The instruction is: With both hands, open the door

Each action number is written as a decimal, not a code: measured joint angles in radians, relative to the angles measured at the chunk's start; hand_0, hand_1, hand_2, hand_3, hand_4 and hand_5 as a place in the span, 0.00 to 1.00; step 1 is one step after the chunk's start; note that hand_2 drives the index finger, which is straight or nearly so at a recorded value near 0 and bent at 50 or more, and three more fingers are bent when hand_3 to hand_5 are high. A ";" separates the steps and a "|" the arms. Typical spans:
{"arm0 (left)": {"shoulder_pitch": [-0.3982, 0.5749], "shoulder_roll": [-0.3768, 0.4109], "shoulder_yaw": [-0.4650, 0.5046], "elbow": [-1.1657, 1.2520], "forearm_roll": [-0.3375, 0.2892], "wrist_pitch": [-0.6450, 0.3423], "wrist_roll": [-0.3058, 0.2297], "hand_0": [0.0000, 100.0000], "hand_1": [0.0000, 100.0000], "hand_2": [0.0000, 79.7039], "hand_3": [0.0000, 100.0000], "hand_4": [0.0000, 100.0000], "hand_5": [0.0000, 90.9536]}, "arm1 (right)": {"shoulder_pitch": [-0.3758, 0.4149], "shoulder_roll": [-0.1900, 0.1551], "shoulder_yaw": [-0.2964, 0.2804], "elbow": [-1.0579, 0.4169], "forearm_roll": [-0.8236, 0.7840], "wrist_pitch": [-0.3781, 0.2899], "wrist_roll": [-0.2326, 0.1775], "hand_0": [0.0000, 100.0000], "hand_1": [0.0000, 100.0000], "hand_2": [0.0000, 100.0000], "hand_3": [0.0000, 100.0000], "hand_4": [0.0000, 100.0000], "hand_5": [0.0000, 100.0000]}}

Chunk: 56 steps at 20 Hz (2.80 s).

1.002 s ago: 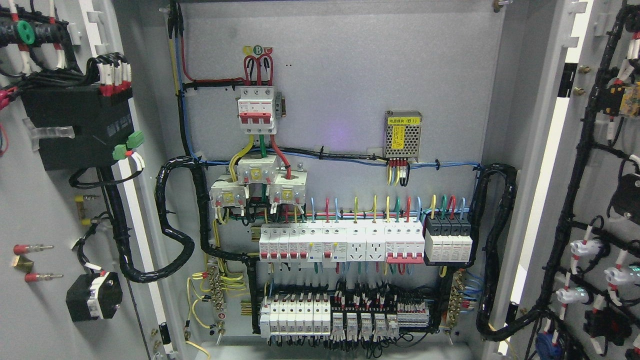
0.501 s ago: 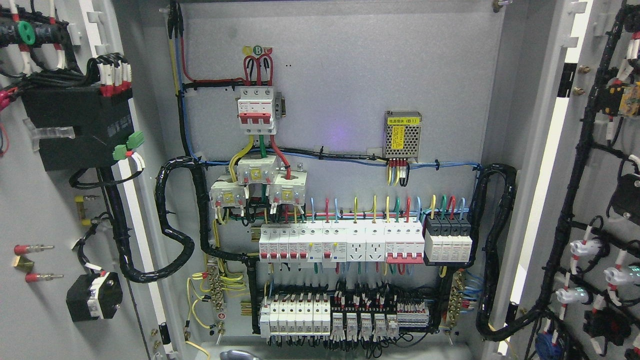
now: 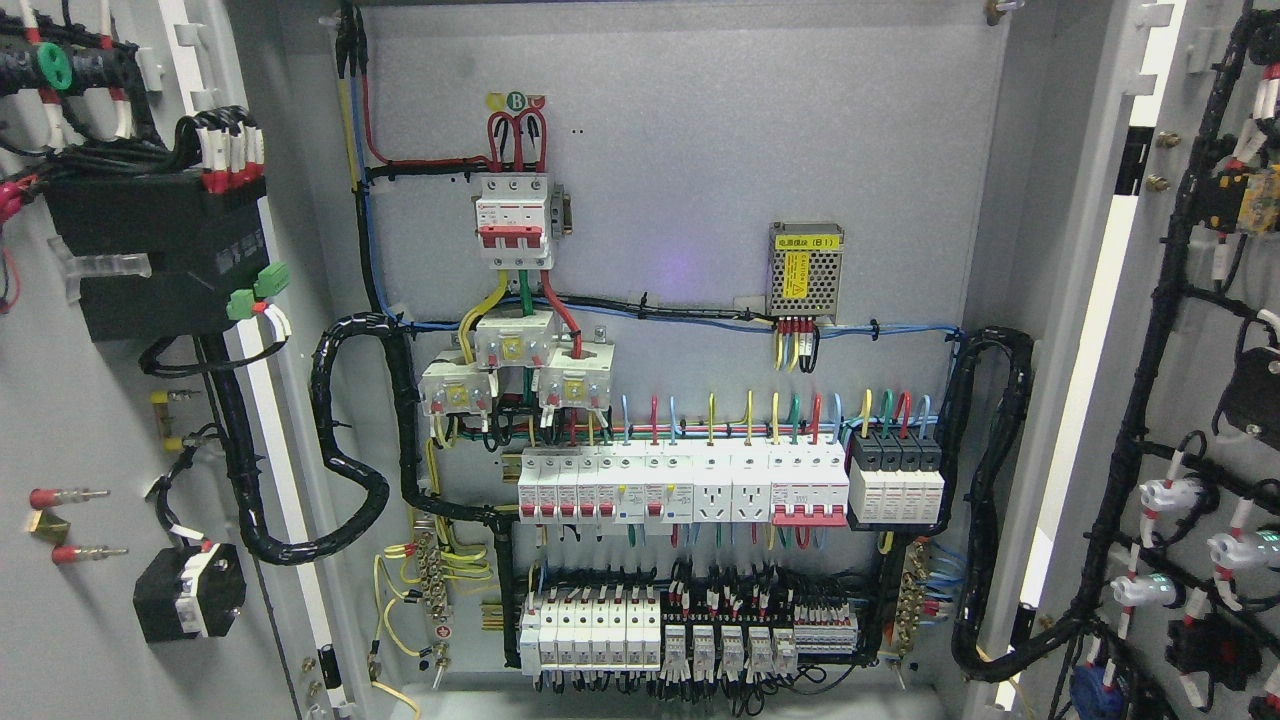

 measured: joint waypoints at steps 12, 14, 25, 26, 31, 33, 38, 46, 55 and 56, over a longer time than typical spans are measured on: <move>0.086 0.096 0.046 -0.287 0.156 -0.149 0.004 0.00 0.00 0.00 0.00 0.03 0.00 | 0.286 -0.144 -0.170 -0.129 0.002 -0.255 -0.004 0.11 0.00 0.00 0.00 0.00 0.00; 0.087 0.114 0.055 -0.321 0.199 -0.150 0.004 0.00 0.00 0.00 0.00 0.03 0.00 | 0.315 -0.160 -0.203 -0.149 0.006 -0.278 -0.006 0.11 0.00 0.00 0.00 0.00 0.00; 0.041 0.230 0.086 -0.487 0.326 -0.150 0.020 0.00 0.00 0.00 0.00 0.03 0.00 | 0.395 -0.247 -0.349 -0.248 0.018 -0.365 0.001 0.11 0.00 0.00 0.00 0.00 0.00; 0.032 0.243 0.088 -0.500 0.330 -0.150 0.023 0.00 0.00 0.00 0.00 0.03 0.00 | 0.398 -0.254 -0.363 -0.258 0.019 -0.366 0.001 0.11 0.00 0.00 0.00 0.00 0.00; -0.005 0.286 0.094 -0.552 0.342 -0.150 0.026 0.00 0.00 0.00 0.00 0.03 0.00 | 0.418 -0.286 -0.416 -0.307 0.019 -0.367 0.004 0.11 0.00 0.00 0.00 0.00 0.00; -0.019 0.300 0.096 -0.569 0.345 -0.150 0.026 0.00 0.00 0.00 0.00 0.03 0.00 | 0.423 -0.295 -0.432 -0.326 0.018 -0.367 0.006 0.11 0.00 0.00 0.00 0.00 0.00; -0.056 0.328 0.099 -0.609 0.348 -0.151 0.026 0.00 0.00 0.00 0.00 0.03 0.00 | 0.430 -0.310 -0.460 -0.360 0.010 -0.362 -0.004 0.11 0.00 0.00 0.00 0.00 0.00; -0.118 0.352 0.069 -0.655 0.350 -0.151 0.027 0.00 0.00 0.00 0.00 0.03 0.00 | 0.421 -0.325 -0.485 -0.392 -0.051 -0.319 -0.007 0.11 0.00 0.00 0.00 0.00 0.00; -0.205 0.360 0.034 -0.678 0.359 -0.151 0.032 0.00 0.00 0.00 0.00 0.03 0.00 | 0.388 -0.337 -0.517 -0.404 -0.121 -0.253 -0.008 0.11 0.00 0.00 0.00 0.00 0.00; -0.216 0.360 0.031 -0.680 0.359 -0.151 0.032 0.00 0.00 0.00 0.00 0.03 0.00 | 0.386 -0.338 -0.524 -0.404 -0.127 -0.250 -0.008 0.11 0.00 0.00 0.00 0.00 0.00</move>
